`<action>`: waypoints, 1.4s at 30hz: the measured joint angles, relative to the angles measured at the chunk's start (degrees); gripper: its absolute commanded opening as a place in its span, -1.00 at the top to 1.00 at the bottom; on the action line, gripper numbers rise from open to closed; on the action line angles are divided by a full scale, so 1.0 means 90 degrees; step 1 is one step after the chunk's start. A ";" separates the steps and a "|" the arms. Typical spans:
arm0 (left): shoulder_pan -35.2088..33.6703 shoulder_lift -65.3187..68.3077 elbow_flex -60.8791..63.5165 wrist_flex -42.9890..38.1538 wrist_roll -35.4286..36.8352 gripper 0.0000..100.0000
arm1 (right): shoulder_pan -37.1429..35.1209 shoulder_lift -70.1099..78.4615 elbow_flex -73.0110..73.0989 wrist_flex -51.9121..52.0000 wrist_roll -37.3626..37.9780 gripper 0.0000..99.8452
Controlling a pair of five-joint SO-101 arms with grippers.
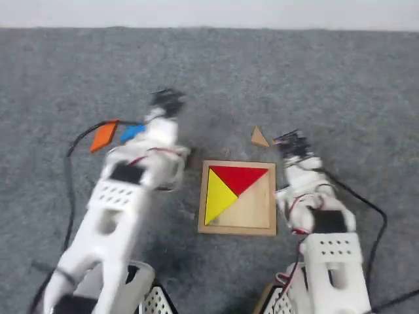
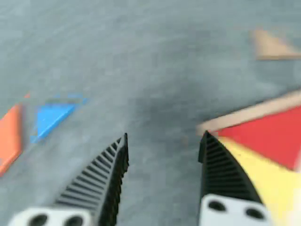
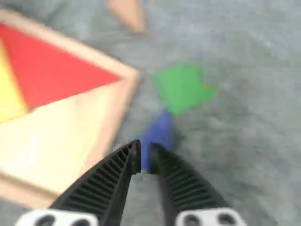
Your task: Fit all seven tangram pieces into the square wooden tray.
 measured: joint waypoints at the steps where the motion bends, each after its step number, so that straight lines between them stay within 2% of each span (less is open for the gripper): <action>1: -0.0361 -0.0195 0.0342 -0.0176 -0.0068 0.53 | -0.0254 0.0156 0.0000 0.0000 0.0000 0.69; 4: -0.1328 -0.0703 0.1270 -0.0488 -0.0508 0.53 | -0.0752 0.0860 -0.0117 -0.0049 0.0000 0.73; 10: -0.2501 -0.1621 0.2364 -0.0908 -0.1201 0.52 | -0.0830 0.2833 -0.0830 -0.0703 -0.0254 0.74; 15: -0.2540 -0.2178 0.2657 -0.0957 -0.1280 0.52 | -0.0840 0.4474 -0.1621 -0.0791 -0.0430 0.74; 17: -0.2540 -0.2305 0.2716 -0.0957 -0.1280 0.52 | -0.0840 0.4923 -0.1895 -0.0791 -0.0440 0.81; 19: -0.2540 -0.2383 0.2716 -0.0957 -0.1280 0.52 | -0.0850 0.5216 -0.2149 -0.0791 -0.0440 0.98; 25: -0.2540 -0.2393 0.2716 -0.0957 -0.1280 0.52 | -0.0811 0.5499 -0.2549 -0.0791 -0.0567 0.99; 30: -0.2491 -0.2393 0.2716 -0.0957 -0.1280 0.52 | -0.0938 0.5763 -0.3057 -0.0625 -0.1993 0.99; 36: -0.2452 -0.2452 0.2833 -0.0957 -0.1280 0.52 | -0.1338 0.6808 -0.4230 -0.0274 -0.2745 0.99; 42: -0.2452 -0.2452 0.2833 -0.0957 -0.1319 0.52 | -0.1612 0.8352 -0.6183 0.0645 -0.3634 0.99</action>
